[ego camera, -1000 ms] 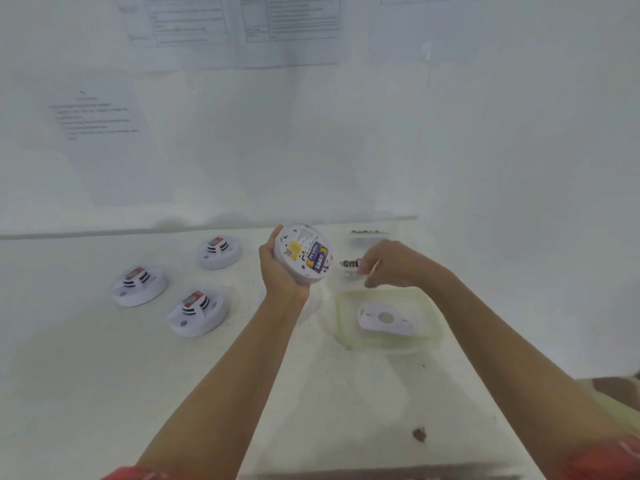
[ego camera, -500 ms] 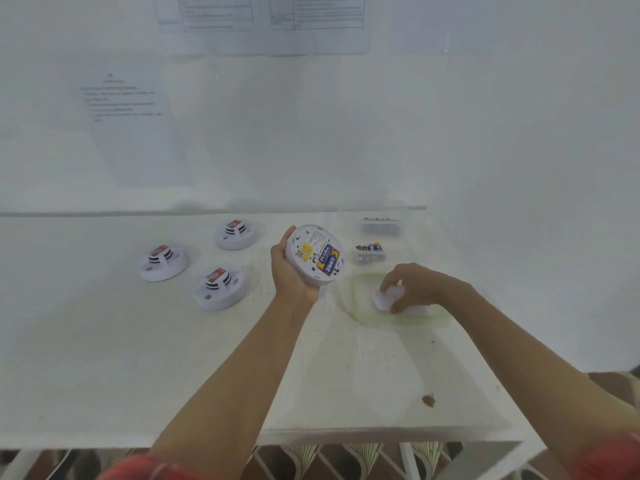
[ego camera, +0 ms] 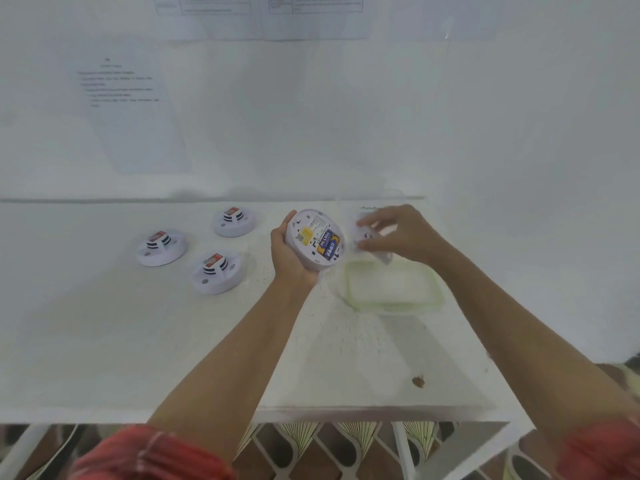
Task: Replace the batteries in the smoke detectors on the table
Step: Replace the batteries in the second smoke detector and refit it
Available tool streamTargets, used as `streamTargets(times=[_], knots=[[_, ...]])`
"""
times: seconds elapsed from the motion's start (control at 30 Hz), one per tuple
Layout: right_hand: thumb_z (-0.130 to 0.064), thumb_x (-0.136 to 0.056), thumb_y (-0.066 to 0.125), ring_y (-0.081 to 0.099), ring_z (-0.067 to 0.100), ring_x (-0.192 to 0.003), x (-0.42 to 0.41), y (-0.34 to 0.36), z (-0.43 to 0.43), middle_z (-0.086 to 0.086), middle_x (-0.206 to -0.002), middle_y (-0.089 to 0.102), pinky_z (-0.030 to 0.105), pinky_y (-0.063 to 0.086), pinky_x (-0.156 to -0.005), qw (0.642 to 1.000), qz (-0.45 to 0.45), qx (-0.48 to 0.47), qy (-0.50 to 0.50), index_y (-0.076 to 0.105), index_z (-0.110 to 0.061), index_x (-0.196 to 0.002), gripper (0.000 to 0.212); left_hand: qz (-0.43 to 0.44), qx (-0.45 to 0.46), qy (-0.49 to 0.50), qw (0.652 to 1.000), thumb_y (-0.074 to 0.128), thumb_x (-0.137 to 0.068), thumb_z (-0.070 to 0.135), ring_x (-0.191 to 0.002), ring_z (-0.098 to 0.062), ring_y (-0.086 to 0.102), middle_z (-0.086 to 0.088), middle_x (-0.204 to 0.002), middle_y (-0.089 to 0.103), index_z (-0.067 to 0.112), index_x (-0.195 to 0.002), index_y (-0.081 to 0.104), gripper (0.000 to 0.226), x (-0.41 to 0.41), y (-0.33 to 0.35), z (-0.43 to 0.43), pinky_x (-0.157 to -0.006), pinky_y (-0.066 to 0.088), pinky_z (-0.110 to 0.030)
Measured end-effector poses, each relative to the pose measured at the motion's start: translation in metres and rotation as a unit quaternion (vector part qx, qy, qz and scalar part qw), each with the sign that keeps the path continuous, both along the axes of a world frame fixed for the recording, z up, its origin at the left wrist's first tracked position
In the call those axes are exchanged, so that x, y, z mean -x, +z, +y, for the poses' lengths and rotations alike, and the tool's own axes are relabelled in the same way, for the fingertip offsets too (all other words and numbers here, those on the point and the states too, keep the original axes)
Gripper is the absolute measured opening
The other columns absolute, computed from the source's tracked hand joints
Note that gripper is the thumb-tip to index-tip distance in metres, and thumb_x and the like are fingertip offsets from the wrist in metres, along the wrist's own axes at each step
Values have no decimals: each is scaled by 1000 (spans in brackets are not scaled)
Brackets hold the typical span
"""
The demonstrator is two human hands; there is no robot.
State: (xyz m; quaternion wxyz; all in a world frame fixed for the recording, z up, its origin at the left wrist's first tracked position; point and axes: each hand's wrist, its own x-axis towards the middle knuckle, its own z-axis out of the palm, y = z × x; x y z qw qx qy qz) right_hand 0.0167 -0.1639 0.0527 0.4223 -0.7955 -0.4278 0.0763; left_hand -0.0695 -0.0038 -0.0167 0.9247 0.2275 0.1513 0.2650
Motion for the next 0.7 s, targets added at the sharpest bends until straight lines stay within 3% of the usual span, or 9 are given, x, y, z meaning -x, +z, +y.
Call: streamTargets(times=[0.13, 0.23, 0.4, 0.6, 0.7], knots=[[-16, -64, 83, 59, 8, -88, 36, -5, 25, -7, -99, 60, 20, 49, -77, 997, 17, -64, 27, 70, -24, -96, 35, -12, 2, -24, 1000, 48, -84, 39, -108, -31, 54, -10, -127, 53, 23, -144, 37, 63, -5, -2, 1, -88, 49, -40], [-15, -65, 82, 55, 10, -98, 48, -14, 34, -6, -103, 57, 22, 45, -86, 996, 7, -83, 7, 71, -19, -99, 36, -24, 10, -38, 999, 55, -78, 39, -113, -32, 53, -9, -129, 51, 23, -145, 36, 71, -5, -4, 1, -89, 49, -40], [-14, -66, 81, 51, 8, -100, 51, -15, 38, 3, -114, 60, 19, 41, -87, 996, -8, -82, 21, 71, -14, -104, 39, -43, 12, -39, 998, 54, -76, 38, -118, -33, 50, -11, -135, 47, 22, -146, 32, 76, 1, -6, 2, -95, 45, -43], [-16, -68, 81, 52, 8, -102, 56, -13, 42, 4, -118, 59, 23, 42, -93, 997, -24, -68, 29, 70, -13, -109, 42, -55, 11, -41, 998, 52, -79, 37, -114, -33, 51, -10, -129, 48, 24, -147, 30, 73, 7, -5, 4, -91, 47, -42], [-16, -68, 81, 53, 8, -103, 56, -13, 40, 3, -117, 60, 17, 41, -90, 997, -27, -68, 39, 70, -14, -108, 42, -64, 17, -40, 997, 49, -81, 36, -109, -32, 53, -11, -125, 50, 23, -146, 33, 68, 11, -2, 2, -90, 46, -41]])
